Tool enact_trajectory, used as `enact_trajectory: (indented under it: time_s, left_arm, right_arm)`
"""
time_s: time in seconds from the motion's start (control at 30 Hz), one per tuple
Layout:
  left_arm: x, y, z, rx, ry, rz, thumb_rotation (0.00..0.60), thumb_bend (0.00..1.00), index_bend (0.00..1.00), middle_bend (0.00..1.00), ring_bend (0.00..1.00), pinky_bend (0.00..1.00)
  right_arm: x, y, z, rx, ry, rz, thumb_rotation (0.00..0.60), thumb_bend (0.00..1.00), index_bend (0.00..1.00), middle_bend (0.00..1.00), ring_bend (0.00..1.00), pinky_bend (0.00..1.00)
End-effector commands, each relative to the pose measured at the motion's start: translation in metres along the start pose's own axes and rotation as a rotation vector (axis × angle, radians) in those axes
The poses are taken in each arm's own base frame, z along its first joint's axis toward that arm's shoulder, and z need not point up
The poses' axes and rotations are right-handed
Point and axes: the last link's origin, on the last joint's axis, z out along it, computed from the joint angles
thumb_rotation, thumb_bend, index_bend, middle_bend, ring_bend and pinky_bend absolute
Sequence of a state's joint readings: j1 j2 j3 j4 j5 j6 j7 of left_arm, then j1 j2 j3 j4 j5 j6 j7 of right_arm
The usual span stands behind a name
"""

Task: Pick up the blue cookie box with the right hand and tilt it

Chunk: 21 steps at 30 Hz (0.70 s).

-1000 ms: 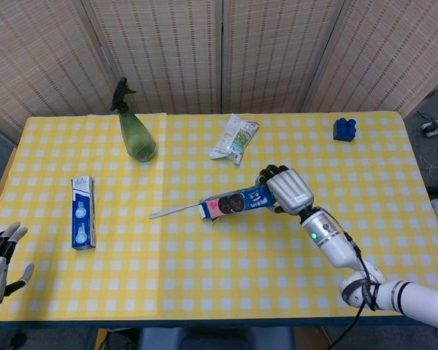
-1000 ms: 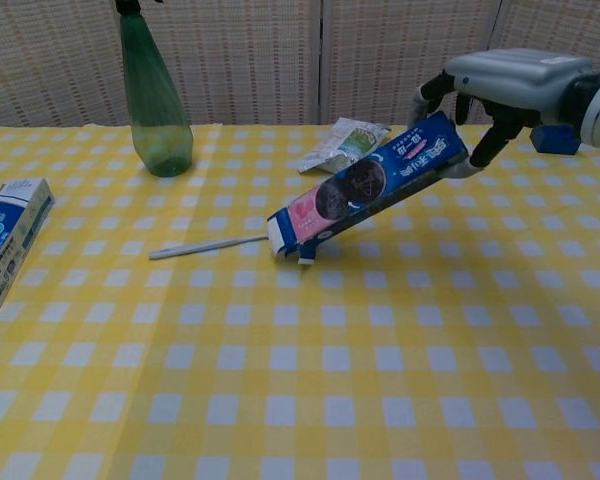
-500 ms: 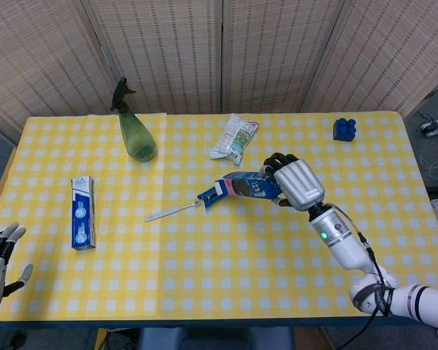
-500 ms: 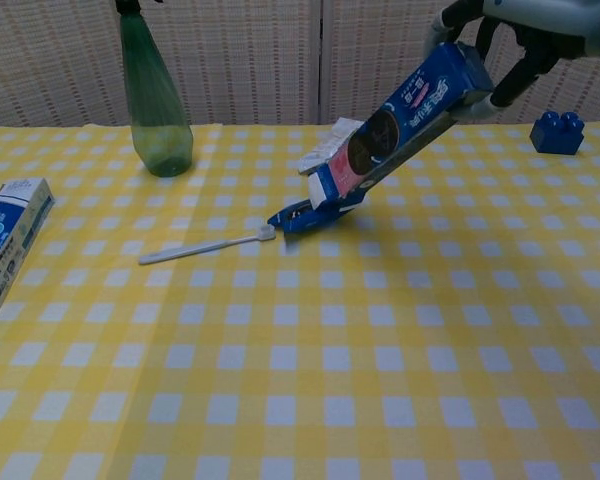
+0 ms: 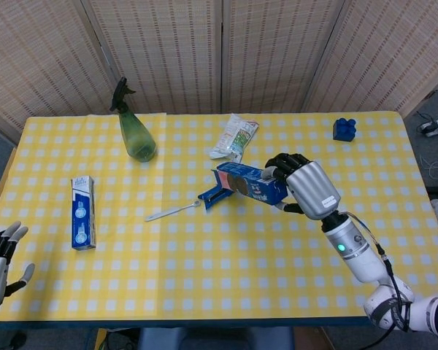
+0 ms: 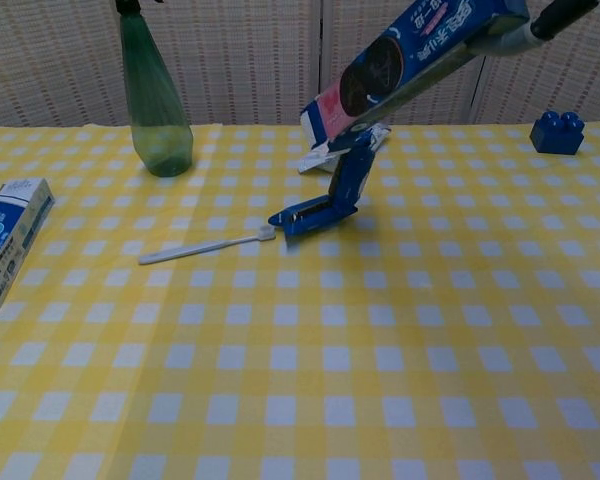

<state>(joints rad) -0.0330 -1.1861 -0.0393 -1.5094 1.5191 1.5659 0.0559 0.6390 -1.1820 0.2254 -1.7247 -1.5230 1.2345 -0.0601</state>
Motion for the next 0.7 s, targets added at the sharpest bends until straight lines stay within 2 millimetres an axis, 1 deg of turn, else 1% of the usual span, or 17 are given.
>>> enact_trajectory:
  time_s: [0.03, 0.17, 0.37, 0.6, 0.7]
  left_arm:
    - [0.000, 0.000, 0.000, 0.000, 0.000, 0.000, 0.600, 0.33, 0.19, 0.12, 0.14, 0.09]
    - [0.001, 0.001, -0.001, 0.000, 0.001, 0.002, 0.600, 0.33, 0.19, 0.12, 0.14, 0.09]
    - [0.000, 0.002, -0.001, 0.000, -0.005, 0.001, 0.600, 0.33, 0.19, 0.12, 0.14, 0.09]
    - [0.001, 0.000, -0.002, 0.007, -0.001, 0.003, 0.600, 0.33, 0.19, 0.12, 0.14, 0.09]
    - [0.000, 0.000, -0.002, 0.007, -0.006, 0.002, 0.600, 0.33, 0.19, 0.12, 0.14, 0.09]
  right_arm:
    - [0.001, -0.005, -0.006, 0.030, 0.007, 0.051, 0.600, 0.26, 0.51, 0.35, 0.27, 0.34]
    - [-0.003, -0.010, -0.009, 0.059, -0.004, 0.093, 0.600, 0.26, 0.51, 0.36, 0.28, 0.34]
    - [-0.032, -0.021, -0.014, 0.097, -0.132, 0.251, 0.600, 0.26, 0.51, 0.36, 0.29, 0.35]
    - [-0.066, -0.015, -0.015, 0.054, -0.238, 0.412, 0.600, 0.26, 0.51, 0.36, 0.29, 0.35]
    - [-0.076, -0.009, -0.016, 0.034, -0.269, 0.436, 0.600, 0.26, 0.51, 0.36, 0.29, 0.35]
